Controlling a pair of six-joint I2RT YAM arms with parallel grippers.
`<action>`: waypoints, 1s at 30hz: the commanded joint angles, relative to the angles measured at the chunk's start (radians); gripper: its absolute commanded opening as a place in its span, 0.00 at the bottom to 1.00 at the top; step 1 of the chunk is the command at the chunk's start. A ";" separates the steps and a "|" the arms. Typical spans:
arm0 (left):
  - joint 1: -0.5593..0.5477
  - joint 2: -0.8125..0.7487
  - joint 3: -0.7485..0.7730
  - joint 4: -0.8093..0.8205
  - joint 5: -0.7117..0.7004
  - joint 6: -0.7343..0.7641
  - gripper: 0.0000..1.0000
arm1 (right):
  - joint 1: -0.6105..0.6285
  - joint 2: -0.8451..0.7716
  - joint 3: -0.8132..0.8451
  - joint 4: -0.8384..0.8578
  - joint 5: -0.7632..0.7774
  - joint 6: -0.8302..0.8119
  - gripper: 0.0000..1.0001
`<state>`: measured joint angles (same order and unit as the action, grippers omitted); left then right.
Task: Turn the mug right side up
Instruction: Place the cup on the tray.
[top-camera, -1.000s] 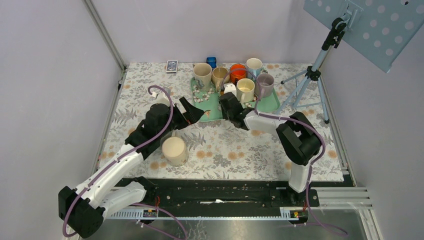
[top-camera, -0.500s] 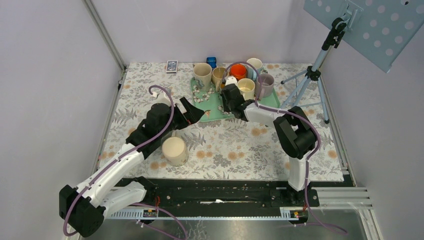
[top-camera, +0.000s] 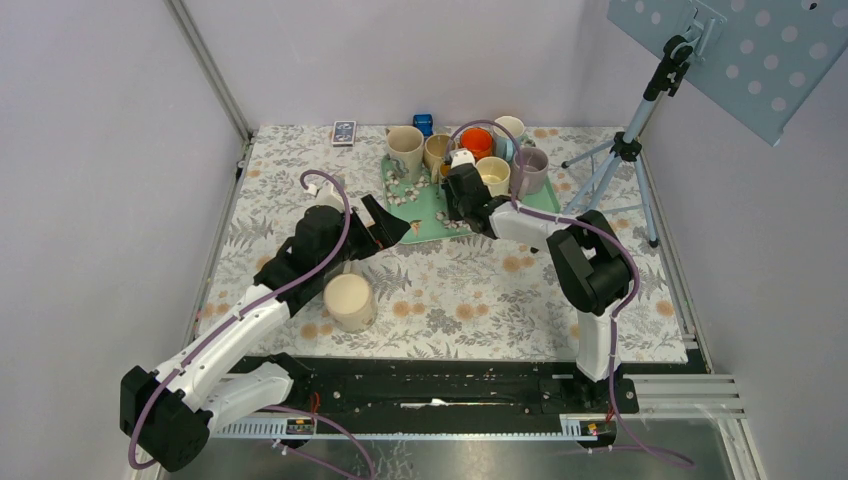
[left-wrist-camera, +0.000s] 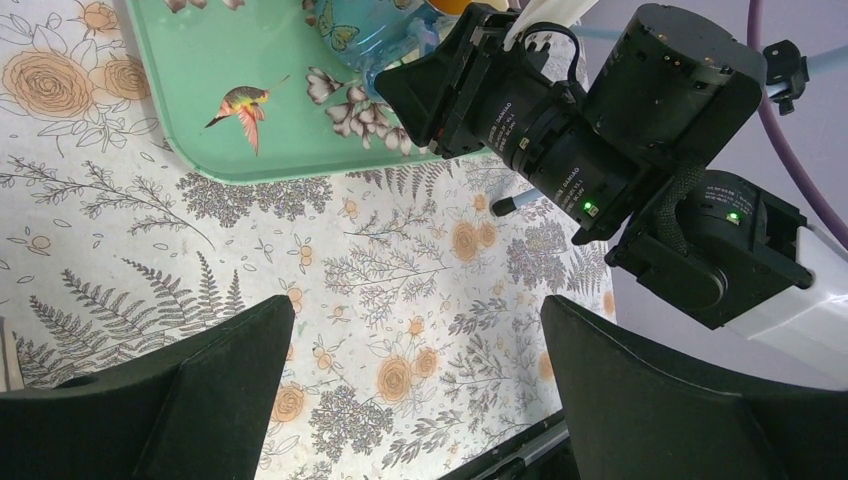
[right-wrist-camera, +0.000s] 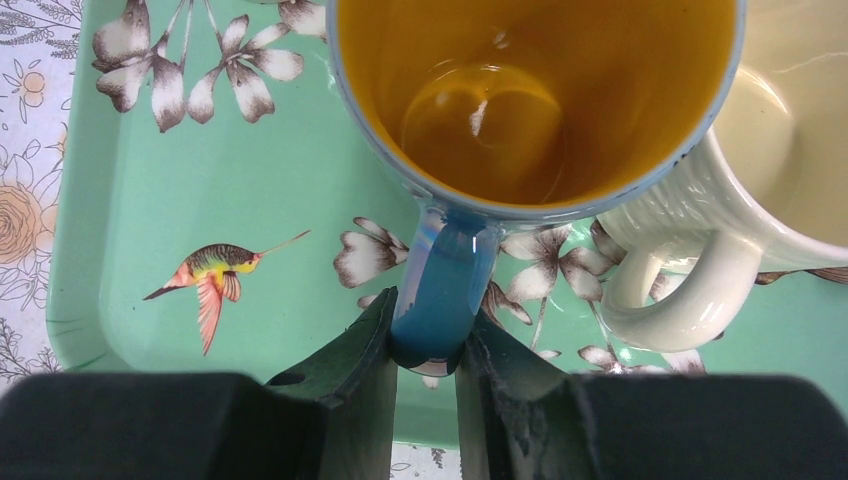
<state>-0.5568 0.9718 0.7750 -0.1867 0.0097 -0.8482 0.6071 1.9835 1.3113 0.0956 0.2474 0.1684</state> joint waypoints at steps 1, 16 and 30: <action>0.006 -0.003 0.017 0.031 0.018 -0.017 0.99 | -0.025 0.039 0.007 -0.054 0.000 -0.024 0.12; 0.011 -0.036 0.025 -0.065 -0.006 -0.023 0.99 | -0.032 -0.062 0.017 -0.115 -0.046 0.014 0.51; 0.011 -0.041 0.145 -0.513 -0.288 -0.092 0.99 | -0.031 -0.295 -0.046 -0.230 -0.119 0.107 0.98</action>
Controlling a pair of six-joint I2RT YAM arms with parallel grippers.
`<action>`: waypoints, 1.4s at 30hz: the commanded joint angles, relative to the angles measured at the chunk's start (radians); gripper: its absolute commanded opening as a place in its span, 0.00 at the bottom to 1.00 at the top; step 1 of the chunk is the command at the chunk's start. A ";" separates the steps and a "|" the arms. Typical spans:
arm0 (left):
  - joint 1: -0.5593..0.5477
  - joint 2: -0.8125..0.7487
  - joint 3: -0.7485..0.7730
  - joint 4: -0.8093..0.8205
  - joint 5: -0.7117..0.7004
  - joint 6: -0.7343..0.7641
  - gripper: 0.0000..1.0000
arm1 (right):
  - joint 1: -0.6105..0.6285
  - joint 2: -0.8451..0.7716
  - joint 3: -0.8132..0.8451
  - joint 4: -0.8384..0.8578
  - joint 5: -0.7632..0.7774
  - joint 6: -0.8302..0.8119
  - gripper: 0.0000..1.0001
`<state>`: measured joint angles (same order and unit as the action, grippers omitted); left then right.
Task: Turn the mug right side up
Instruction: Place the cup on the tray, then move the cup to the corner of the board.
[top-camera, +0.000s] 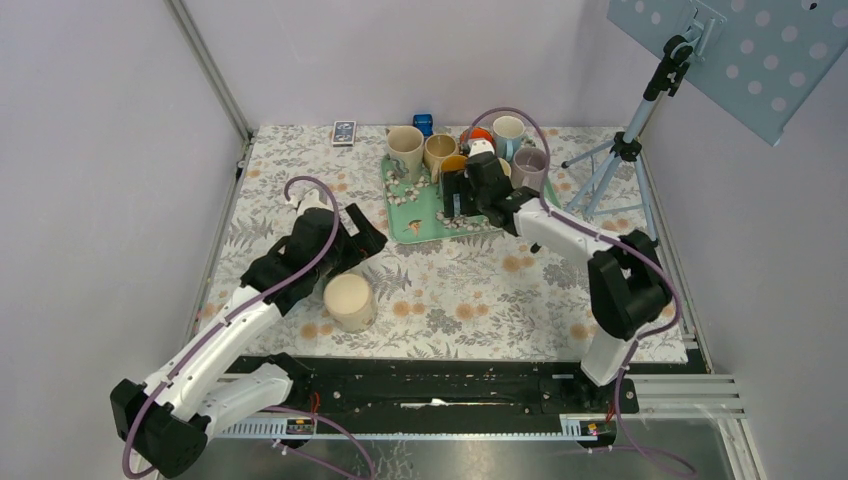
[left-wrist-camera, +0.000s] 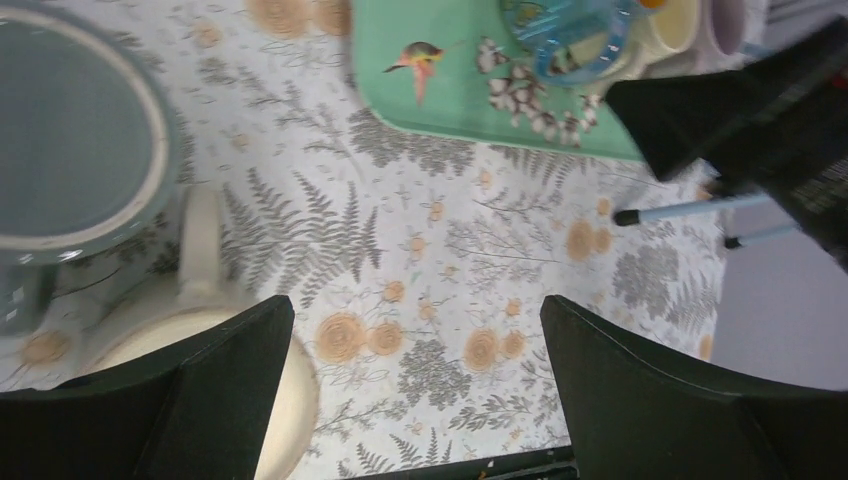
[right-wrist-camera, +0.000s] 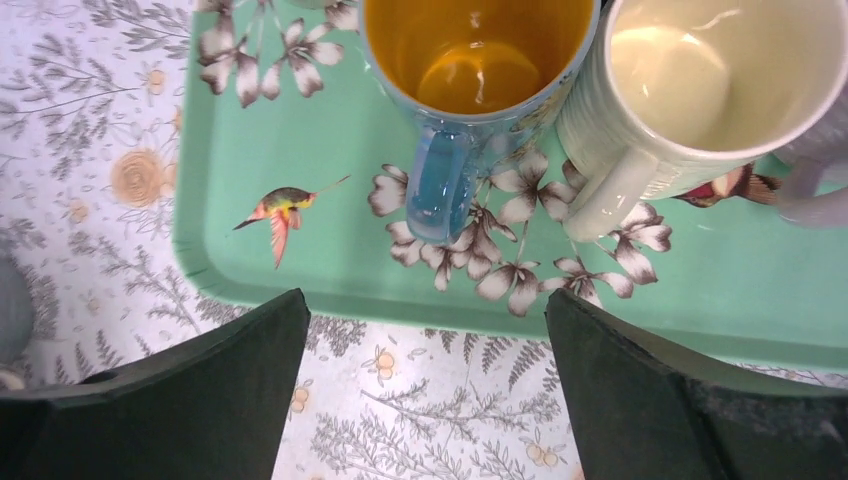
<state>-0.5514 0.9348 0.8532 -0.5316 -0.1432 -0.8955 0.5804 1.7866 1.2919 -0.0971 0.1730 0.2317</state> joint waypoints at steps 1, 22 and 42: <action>0.006 -0.002 0.072 -0.194 -0.145 -0.047 0.99 | -0.005 -0.112 -0.031 -0.042 -0.056 0.047 0.99; 0.006 0.106 0.041 -0.408 -0.288 -0.179 0.99 | -0.004 -0.245 -0.149 0.016 -0.248 0.128 1.00; -0.027 0.264 0.066 -0.172 -0.049 0.033 0.99 | -0.004 -0.292 -0.187 0.018 -0.269 0.138 1.00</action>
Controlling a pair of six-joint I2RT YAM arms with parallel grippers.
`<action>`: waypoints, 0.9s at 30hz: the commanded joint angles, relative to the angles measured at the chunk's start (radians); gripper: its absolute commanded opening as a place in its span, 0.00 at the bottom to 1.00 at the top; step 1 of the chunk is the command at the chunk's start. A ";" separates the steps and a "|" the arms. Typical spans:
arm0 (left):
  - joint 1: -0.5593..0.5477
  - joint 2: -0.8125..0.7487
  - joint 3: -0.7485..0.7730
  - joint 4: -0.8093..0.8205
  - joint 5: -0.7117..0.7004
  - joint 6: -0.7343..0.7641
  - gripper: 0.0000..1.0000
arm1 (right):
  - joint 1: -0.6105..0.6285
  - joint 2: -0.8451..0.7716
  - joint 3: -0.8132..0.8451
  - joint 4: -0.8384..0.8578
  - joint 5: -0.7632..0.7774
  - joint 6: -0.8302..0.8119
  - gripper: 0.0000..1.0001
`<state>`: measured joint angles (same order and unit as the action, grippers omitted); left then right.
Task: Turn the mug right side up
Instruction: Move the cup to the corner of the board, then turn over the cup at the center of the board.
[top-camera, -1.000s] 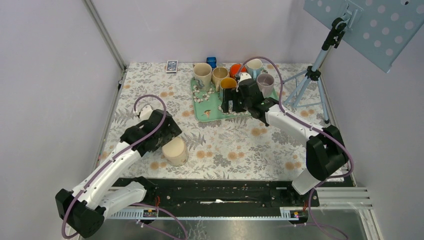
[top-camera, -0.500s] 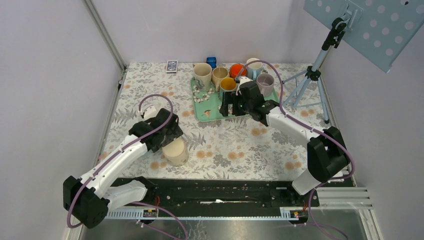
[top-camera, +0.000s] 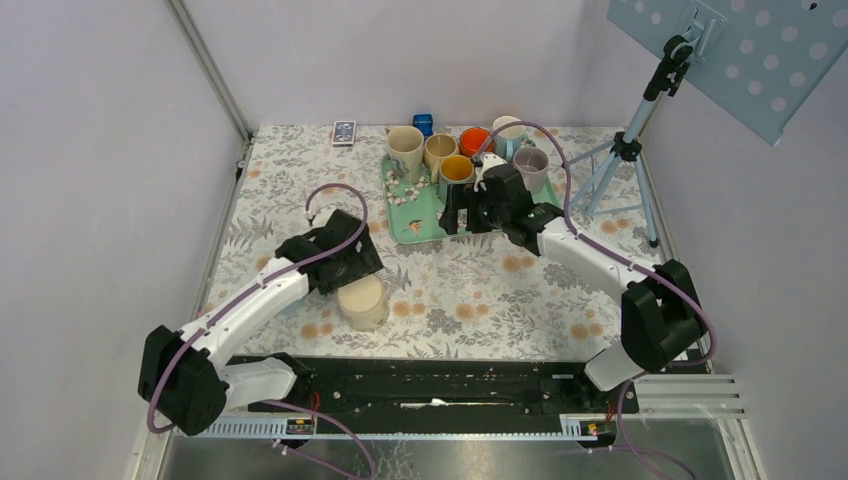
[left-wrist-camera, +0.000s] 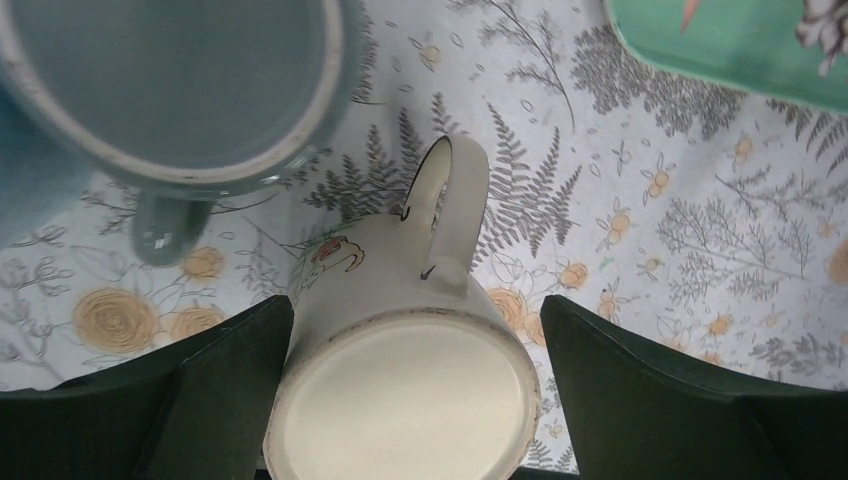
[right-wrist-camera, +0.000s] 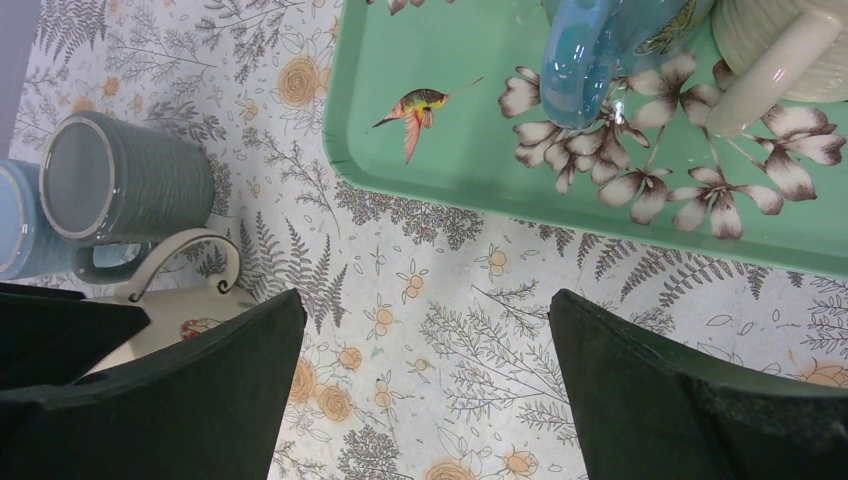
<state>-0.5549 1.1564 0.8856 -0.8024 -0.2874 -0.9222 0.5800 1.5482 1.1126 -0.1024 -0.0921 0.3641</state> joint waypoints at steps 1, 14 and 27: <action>-0.035 0.057 0.041 0.110 0.108 0.072 0.99 | -0.004 -0.057 -0.011 0.023 -0.003 0.007 1.00; -0.136 0.299 0.260 0.061 0.214 0.408 0.99 | -0.007 -0.209 -0.115 0.034 0.086 0.022 1.00; -0.197 0.503 0.407 -0.040 0.250 0.608 0.99 | -0.028 -0.317 -0.206 0.062 0.068 0.044 0.99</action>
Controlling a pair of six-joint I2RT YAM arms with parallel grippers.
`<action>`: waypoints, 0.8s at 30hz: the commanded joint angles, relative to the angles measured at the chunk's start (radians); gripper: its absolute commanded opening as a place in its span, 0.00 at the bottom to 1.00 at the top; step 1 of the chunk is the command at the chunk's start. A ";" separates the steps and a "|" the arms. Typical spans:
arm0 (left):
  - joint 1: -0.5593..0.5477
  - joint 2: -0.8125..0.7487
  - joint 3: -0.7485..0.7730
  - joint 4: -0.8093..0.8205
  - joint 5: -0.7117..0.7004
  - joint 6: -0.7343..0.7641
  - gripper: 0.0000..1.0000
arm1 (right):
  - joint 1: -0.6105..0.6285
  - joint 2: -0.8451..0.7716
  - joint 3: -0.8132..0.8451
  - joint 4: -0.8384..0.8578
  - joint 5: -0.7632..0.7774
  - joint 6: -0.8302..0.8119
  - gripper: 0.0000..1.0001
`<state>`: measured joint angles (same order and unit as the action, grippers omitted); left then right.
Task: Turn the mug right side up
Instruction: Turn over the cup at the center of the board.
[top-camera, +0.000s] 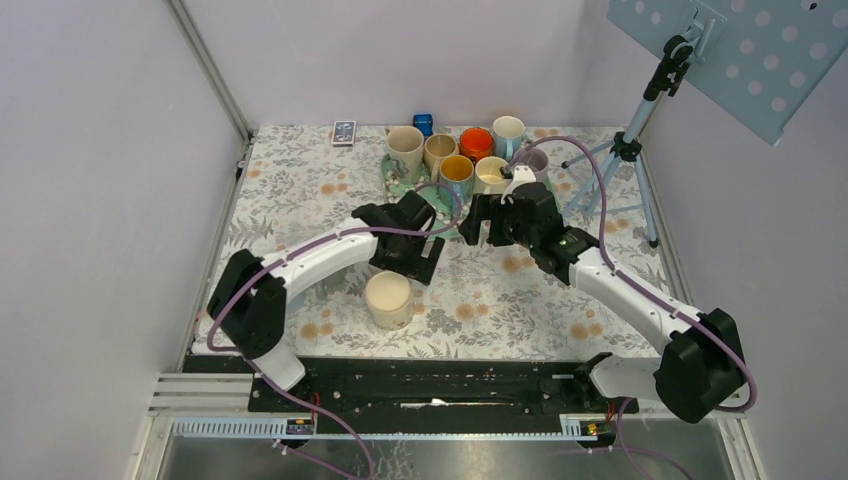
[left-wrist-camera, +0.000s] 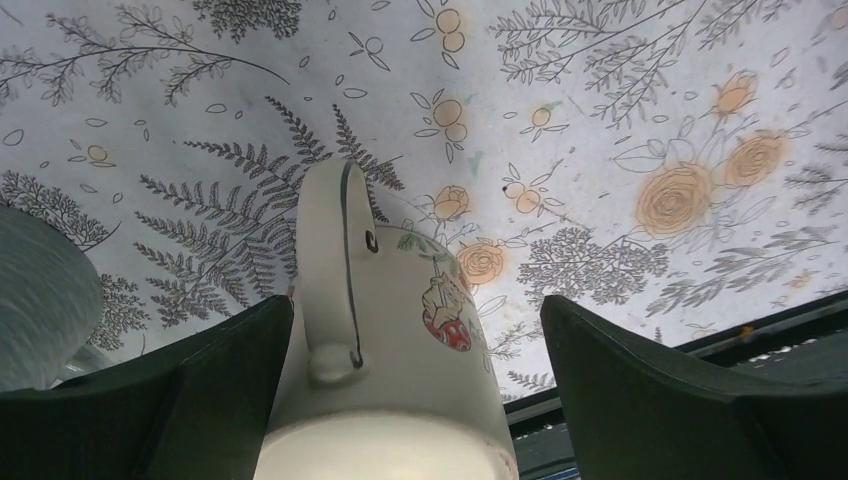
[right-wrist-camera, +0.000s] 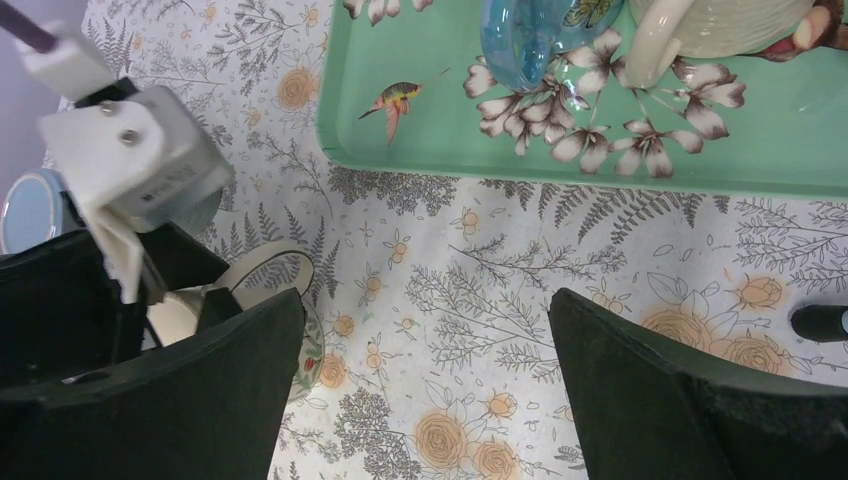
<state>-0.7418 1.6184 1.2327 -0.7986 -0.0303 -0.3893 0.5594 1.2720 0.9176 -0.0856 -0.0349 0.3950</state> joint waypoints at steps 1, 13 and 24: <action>-0.011 0.052 0.065 -0.050 -0.013 0.078 0.98 | -0.007 -0.043 -0.016 0.044 0.011 0.014 1.00; -0.010 0.132 0.100 -0.082 -0.055 0.095 0.53 | -0.021 -0.050 -0.041 0.053 0.000 0.011 1.00; -0.010 0.146 0.102 -0.078 -0.059 0.110 0.24 | -0.027 -0.039 -0.040 0.053 -0.014 0.014 1.00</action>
<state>-0.7517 1.7554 1.2972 -0.8722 -0.0765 -0.2985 0.5404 1.2476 0.8783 -0.0692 -0.0444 0.4019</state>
